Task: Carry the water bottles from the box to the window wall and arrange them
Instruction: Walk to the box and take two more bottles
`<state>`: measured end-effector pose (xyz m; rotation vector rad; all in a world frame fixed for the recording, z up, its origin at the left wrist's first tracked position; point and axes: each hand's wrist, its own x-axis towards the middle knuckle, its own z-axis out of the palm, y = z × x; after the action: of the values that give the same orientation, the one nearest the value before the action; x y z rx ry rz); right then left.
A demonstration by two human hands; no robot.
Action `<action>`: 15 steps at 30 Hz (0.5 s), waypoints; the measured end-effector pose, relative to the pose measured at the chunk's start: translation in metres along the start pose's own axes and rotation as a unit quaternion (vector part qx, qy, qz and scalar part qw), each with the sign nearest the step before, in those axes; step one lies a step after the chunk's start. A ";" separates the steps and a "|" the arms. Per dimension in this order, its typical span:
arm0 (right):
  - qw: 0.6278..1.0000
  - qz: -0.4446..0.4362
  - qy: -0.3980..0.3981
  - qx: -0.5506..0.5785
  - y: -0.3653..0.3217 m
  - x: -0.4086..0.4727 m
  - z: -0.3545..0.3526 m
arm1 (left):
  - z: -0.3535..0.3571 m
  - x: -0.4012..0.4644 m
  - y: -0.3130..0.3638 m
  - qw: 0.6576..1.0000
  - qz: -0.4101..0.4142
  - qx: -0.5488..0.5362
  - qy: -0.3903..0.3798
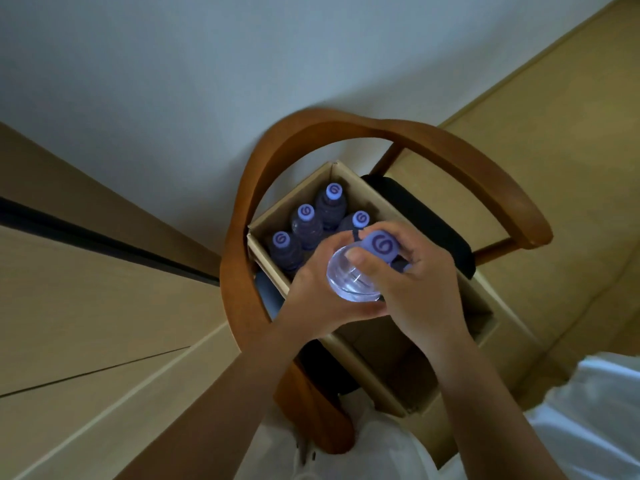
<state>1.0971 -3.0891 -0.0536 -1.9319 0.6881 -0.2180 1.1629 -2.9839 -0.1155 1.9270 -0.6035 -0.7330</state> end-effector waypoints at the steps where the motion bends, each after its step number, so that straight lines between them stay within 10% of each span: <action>1: 1.000 -0.005 -0.004 0.004 -0.005 -0.001 -0.001 | -0.001 -0.003 0.005 1.000 0.002 -0.010 0.010; 8: 0.979 -0.019 -0.143 0.142 -0.010 0.010 0.002 | -0.020 -0.027 -0.009 0.991 -0.036 -0.095 0.090; 15: 0.953 0.212 -0.170 0.131 0.125 0.041 0.065 | -0.062 -0.057 -0.034 0.954 -0.109 -0.162 0.228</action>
<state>1.1133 -3.1000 -0.1991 -1.4772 0.7785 0.2751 1.1700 -2.8937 -0.1098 1.7822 0.0175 -0.4585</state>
